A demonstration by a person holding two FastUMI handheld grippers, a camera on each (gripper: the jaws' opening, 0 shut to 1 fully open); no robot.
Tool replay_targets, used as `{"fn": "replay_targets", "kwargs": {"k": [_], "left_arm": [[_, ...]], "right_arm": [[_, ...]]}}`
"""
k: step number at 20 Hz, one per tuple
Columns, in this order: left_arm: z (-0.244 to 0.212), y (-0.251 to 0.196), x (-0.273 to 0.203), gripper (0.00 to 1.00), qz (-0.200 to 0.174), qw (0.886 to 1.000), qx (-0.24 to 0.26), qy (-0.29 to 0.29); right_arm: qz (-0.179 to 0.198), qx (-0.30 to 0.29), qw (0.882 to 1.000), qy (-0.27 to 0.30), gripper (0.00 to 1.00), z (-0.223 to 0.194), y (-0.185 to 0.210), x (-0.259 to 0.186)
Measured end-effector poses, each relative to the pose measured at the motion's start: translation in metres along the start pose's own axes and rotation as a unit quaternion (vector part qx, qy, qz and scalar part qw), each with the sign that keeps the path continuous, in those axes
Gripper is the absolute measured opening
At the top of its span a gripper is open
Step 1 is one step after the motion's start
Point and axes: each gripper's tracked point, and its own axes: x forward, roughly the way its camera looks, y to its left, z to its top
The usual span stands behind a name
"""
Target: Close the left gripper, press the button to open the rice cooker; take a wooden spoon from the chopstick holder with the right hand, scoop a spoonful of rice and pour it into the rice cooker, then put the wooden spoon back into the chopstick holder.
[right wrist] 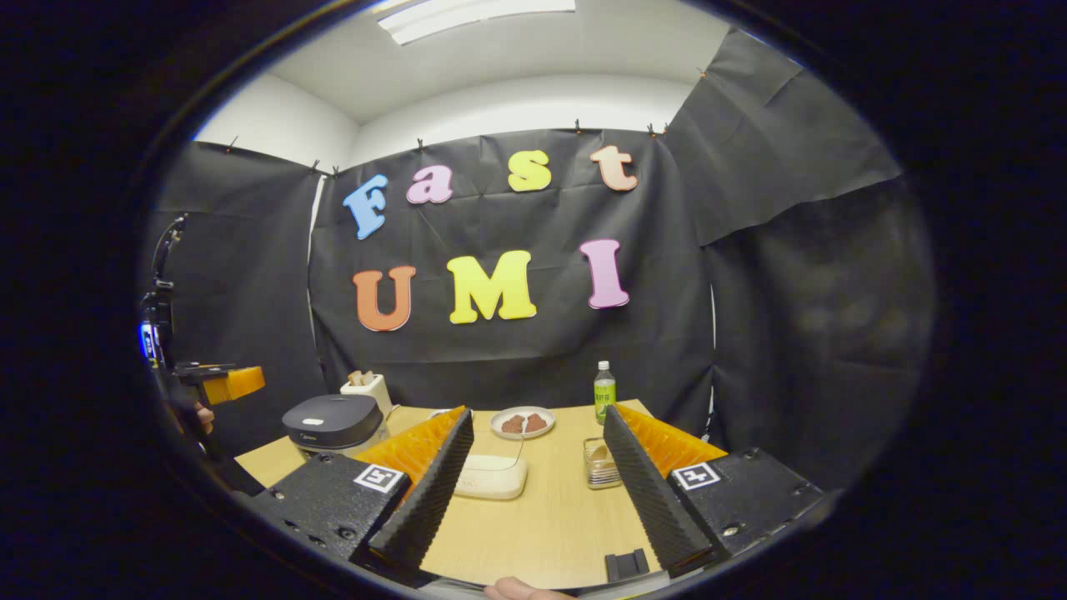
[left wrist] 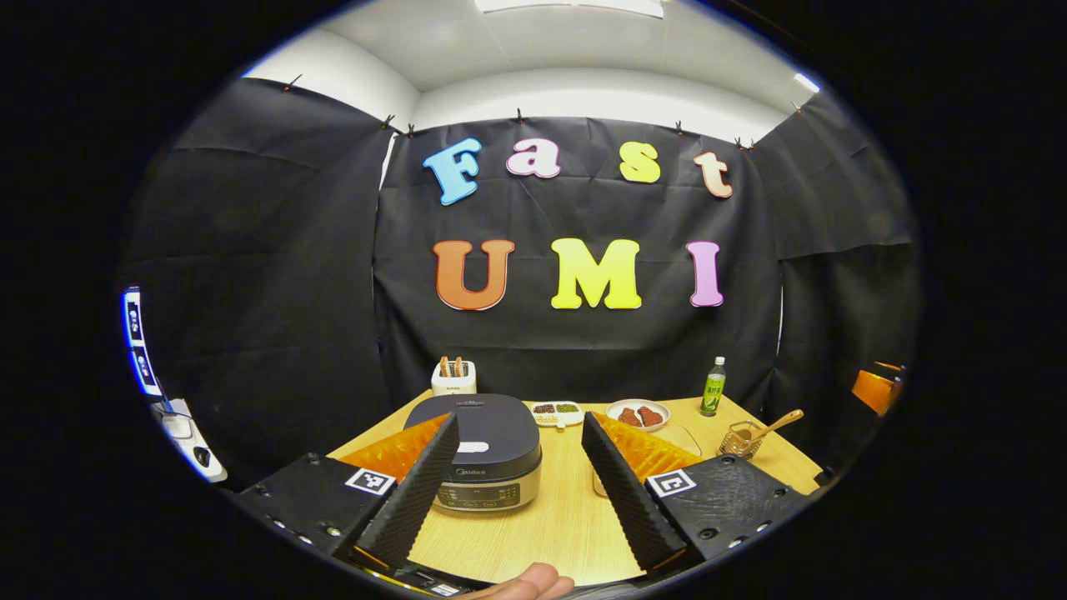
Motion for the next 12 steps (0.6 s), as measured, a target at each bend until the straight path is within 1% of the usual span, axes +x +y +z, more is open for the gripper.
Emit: {"fn": "replay_targets", "kwargs": {"k": [1, 3, 6, 8, 9, 10, 12], "left_arm": [[0.0, -0.005, -0.007, 0.95, -0.004, 1.0, 0.005, -0.003], [-0.002, -0.016, -0.018, 0.94, -0.016, 1.0, 0.009, -0.005], [-0.003, -0.016, -0.034, 0.94, -0.022, 1.0, 0.006, -0.011], [-0.007, -0.012, -0.042, 0.94, -0.022, 1.0, -0.004, -0.013], [-0.011, -0.011, -0.044, 0.94, -0.025, 1.0, -0.013, -0.009], [-0.016, -0.01, -0.046, 0.94, -0.026, 0.999, -0.022, -0.002], [-0.012, -0.006, -0.047, 0.94, -0.022, 0.999, -0.032, -0.006]], "right_arm": [[-0.004, 0.0, 1.0, 0.003, 1.0, 0.002, -0.003, 0.003], [-0.01, -0.005, 1.0, 0.011, 0.99, 0.002, -0.005, 0.007], [-0.019, -0.018, 0.999, 0.026, 1.0, 0.002, -0.008, 0.014], [-0.027, -0.029, 0.999, 0.031, 0.99, 0.005, -0.009, 0.015], [-0.032, -0.035, 0.998, 0.03, 1.0, 0.008, -0.009, 0.014], [-0.034, -0.04, 0.998, 0.026, 1.0, 0.011, -0.009, 0.011], [-0.031, -0.042, 0.998, 0.021, 1.0, 0.014, -0.002, 0.005]]}}
